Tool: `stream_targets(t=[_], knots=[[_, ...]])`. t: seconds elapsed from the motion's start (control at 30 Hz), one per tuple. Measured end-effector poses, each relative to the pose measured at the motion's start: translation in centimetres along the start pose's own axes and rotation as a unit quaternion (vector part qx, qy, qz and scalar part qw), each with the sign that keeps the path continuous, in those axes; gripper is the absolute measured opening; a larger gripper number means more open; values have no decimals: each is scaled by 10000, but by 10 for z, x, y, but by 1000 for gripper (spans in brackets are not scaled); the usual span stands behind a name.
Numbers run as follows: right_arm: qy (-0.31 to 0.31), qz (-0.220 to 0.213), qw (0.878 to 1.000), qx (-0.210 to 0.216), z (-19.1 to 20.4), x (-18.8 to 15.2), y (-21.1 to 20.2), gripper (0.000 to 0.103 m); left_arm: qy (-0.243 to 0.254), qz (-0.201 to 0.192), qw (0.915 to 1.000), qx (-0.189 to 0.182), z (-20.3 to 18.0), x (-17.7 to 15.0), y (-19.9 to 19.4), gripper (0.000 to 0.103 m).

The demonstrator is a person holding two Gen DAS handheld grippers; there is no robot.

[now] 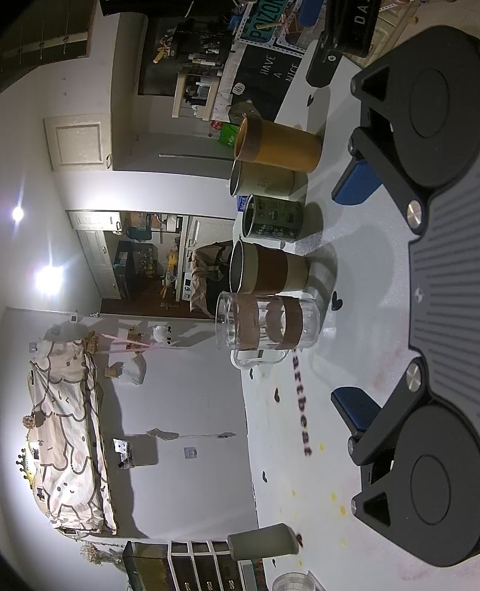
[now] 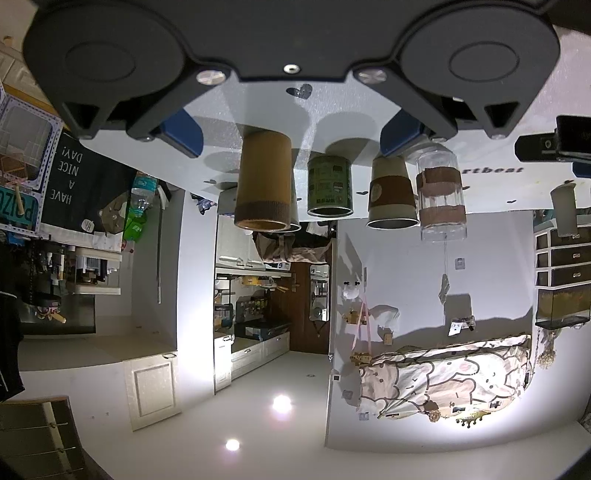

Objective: Flip cup upright

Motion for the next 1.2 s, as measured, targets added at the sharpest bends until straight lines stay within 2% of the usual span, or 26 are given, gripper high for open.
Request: stream_targets(t=[1.2], knots=[[46, 9, 10000, -43, -1, 1, 0, 103, 5, 2, 10000, -55, -3, 2, -1, 103]])
Point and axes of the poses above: each gripper's, at about its wrist camera, not at the fingertips, and y roughly the way its jaws point, z to its left, x to its top, the point moved 9 cm from there along y, roughly the way its jaws point, and after that the axes turned 1 degree about -z, right-handed, at the moved point
